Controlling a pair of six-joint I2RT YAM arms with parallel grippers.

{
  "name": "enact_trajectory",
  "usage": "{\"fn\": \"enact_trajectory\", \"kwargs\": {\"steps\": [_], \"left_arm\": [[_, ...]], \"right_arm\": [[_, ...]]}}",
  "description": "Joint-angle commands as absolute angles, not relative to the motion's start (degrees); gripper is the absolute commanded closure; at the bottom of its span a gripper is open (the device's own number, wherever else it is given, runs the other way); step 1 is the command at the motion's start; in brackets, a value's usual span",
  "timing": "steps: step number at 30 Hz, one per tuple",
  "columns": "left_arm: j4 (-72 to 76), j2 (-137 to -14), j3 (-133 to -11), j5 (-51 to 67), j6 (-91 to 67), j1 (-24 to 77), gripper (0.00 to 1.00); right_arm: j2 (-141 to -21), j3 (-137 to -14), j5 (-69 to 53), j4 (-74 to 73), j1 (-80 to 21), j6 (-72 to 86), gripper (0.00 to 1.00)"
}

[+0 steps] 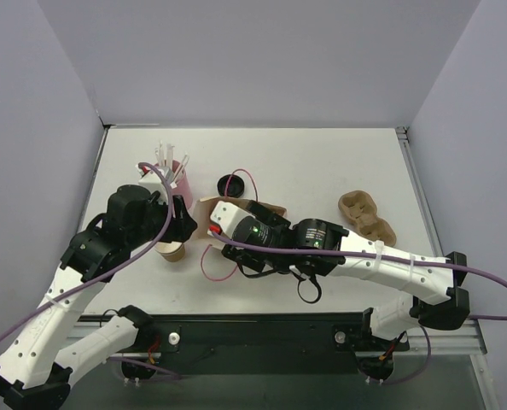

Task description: Pack the takeout coffee

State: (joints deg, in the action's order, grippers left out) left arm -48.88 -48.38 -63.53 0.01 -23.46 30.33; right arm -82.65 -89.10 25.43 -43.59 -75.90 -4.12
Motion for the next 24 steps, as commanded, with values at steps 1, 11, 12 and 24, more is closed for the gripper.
{"fn": "enact_trajectory", "kwargs": {"steps": [1, 11, 12, 24], "left_arm": [[-48.1, -48.8, -66.9, -2.5, -23.3, 30.5, 0.37], [-45.1, -49.1, -64.0, -2.2, -23.6, 30.5, 0.37], [-44.7, -49.6, -63.5, -1.7, -23.6, 30.5, 0.37], [-41.4, -49.9, -61.7, 4.7, -24.3, 30.5, 0.86]], "right_arm": [[-83.1, -89.4, 29.9, -44.2, -76.1, -4.1, 0.55], [-82.4, -88.0, 30.1, -44.2, -76.1, -4.2, 0.55], [-82.3, -87.9, 30.1, -44.1, -75.9, -4.2, 0.55], [-82.4, -88.6, 30.1, -40.1, -75.1, -8.2, 0.55]]}}
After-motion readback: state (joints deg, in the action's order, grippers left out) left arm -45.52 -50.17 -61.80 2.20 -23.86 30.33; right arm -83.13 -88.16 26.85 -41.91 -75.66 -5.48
